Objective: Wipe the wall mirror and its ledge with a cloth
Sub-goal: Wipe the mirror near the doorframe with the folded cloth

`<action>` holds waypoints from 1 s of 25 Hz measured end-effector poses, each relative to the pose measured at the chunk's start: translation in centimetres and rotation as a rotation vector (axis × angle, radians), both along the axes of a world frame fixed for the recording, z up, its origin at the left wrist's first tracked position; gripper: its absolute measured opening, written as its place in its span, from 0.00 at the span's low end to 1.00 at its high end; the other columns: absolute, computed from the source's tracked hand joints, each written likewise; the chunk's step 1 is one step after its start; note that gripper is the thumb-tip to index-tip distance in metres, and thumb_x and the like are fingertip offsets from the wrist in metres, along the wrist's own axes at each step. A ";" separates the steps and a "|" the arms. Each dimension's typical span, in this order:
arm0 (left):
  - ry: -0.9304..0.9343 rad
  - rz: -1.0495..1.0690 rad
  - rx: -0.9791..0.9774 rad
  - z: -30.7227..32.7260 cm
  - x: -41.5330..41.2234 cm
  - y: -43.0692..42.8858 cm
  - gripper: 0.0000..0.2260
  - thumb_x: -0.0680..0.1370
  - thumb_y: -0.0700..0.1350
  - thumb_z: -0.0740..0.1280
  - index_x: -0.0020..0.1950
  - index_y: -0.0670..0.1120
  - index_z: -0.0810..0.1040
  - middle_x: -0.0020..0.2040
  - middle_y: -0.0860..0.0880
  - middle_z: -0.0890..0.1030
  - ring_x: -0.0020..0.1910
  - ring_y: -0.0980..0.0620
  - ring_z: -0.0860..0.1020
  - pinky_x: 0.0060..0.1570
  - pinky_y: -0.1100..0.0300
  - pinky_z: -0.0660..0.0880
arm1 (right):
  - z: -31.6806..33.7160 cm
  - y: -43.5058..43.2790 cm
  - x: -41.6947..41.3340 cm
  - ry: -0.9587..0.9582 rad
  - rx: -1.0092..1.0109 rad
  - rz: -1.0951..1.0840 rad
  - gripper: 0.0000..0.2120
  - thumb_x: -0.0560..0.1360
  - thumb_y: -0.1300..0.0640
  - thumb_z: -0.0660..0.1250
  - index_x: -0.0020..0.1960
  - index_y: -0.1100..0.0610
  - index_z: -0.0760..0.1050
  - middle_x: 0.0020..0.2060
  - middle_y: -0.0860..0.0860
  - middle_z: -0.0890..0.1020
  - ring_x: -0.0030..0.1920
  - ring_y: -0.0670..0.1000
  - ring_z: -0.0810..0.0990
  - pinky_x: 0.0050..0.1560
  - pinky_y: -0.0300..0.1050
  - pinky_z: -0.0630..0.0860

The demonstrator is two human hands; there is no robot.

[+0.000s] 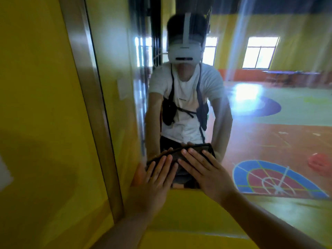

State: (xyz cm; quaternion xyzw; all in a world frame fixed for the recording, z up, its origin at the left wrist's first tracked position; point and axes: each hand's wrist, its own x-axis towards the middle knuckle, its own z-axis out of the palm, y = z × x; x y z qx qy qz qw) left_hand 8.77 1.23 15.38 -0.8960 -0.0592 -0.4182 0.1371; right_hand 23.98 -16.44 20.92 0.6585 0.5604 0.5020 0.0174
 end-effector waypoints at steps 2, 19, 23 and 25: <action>-0.013 -0.012 0.104 5.4 0.5 1.1 0.23 0.86 0.38 0.50 0.83 0.44 0.59 0.83 0.43 0.59 0.81 0.40 0.58 0.77 0.40 0.59 | 5.4 0.2 0.3 -0.020 0.030 -0.020 0.30 0.80 0.56 0.56 0.82 0.53 0.60 0.81 0.53 0.60 0.80 0.54 0.60 0.76 0.57 0.61; -0.167 0.000 0.520 47.9 1.9 6.0 0.47 0.72 0.40 0.74 0.84 0.50 0.52 0.84 0.47 0.53 0.83 0.44 0.51 0.79 0.43 0.54 | 43.1 2.7 0.6 -0.032 0.325 -0.046 0.30 0.78 0.57 0.52 0.80 0.56 0.63 0.80 0.56 0.61 0.80 0.57 0.61 0.75 0.58 0.59; -0.138 0.002 0.569 55.4 1.6 7.2 0.49 0.70 0.42 0.76 0.84 0.53 0.52 0.85 0.48 0.52 0.83 0.47 0.50 0.79 0.44 0.56 | 49.8 3.4 0.6 -0.042 0.341 -0.057 0.31 0.77 0.55 0.51 0.80 0.55 0.64 0.80 0.56 0.62 0.80 0.57 0.60 0.75 0.57 0.58; -0.166 -0.038 0.577 59.2 1.6 7.3 0.42 0.72 0.41 0.72 0.83 0.52 0.57 0.84 0.48 0.55 0.83 0.46 0.52 0.78 0.42 0.59 | 53.6 3.6 0.8 -0.042 0.342 -0.060 0.31 0.77 0.53 0.51 0.81 0.54 0.62 0.81 0.56 0.61 0.80 0.57 0.59 0.77 0.57 0.57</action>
